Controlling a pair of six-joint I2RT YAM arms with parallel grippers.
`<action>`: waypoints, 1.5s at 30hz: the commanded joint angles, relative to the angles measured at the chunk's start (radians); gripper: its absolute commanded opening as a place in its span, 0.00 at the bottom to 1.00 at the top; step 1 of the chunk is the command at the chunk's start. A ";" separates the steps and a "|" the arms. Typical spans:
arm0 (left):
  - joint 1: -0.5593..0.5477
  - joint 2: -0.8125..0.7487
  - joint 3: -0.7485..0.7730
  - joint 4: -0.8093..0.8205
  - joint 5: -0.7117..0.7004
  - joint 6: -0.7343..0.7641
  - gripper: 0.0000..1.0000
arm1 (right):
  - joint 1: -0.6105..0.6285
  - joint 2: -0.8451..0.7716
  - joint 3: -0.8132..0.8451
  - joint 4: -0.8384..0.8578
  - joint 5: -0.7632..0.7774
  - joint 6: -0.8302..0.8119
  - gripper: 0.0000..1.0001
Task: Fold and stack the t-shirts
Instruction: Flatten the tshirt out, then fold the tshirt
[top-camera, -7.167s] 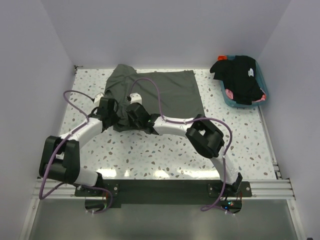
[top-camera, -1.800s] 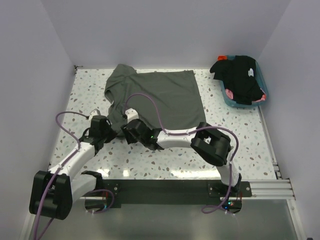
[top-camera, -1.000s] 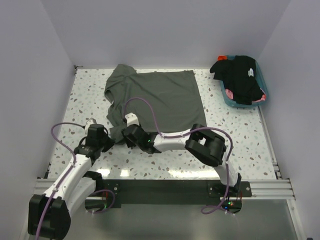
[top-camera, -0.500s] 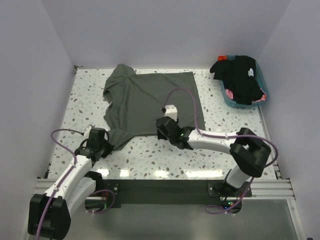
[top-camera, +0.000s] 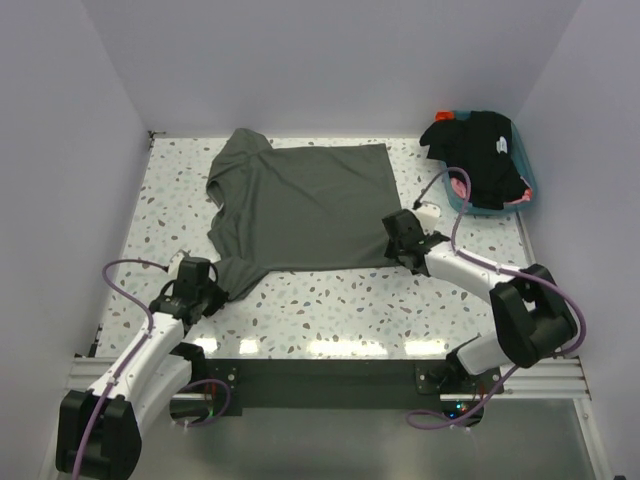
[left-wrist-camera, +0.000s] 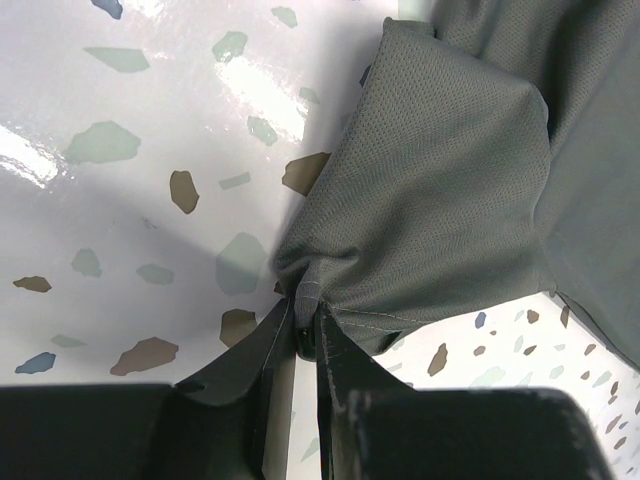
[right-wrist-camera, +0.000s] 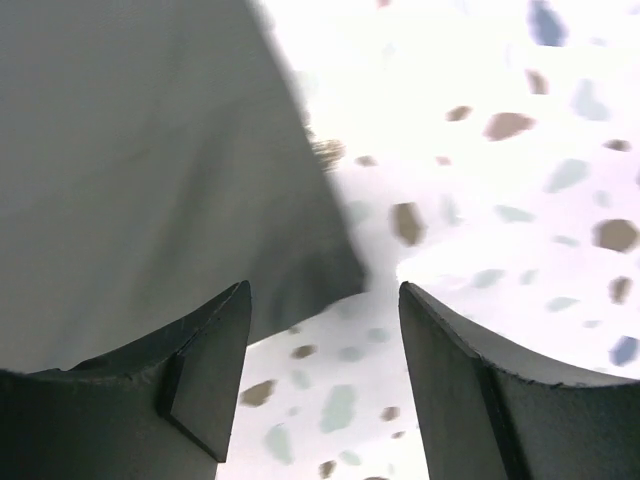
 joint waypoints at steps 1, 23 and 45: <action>-0.003 -0.008 0.029 0.010 -0.024 0.015 0.17 | -0.054 -0.067 -0.035 -0.042 0.020 0.037 0.64; -0.003 -0.048 0.050 -0.019 -0.063 -0.033 0.16 | -0.119 0.054 -0.083 0.068 -0.108 0.067 0.34; -0.035 -0.290 0.198 -0.232 -0.050 -0.030 0.00 | -0.139 -0.406 -0.149 -0.145 -0.122 -0.019 0.00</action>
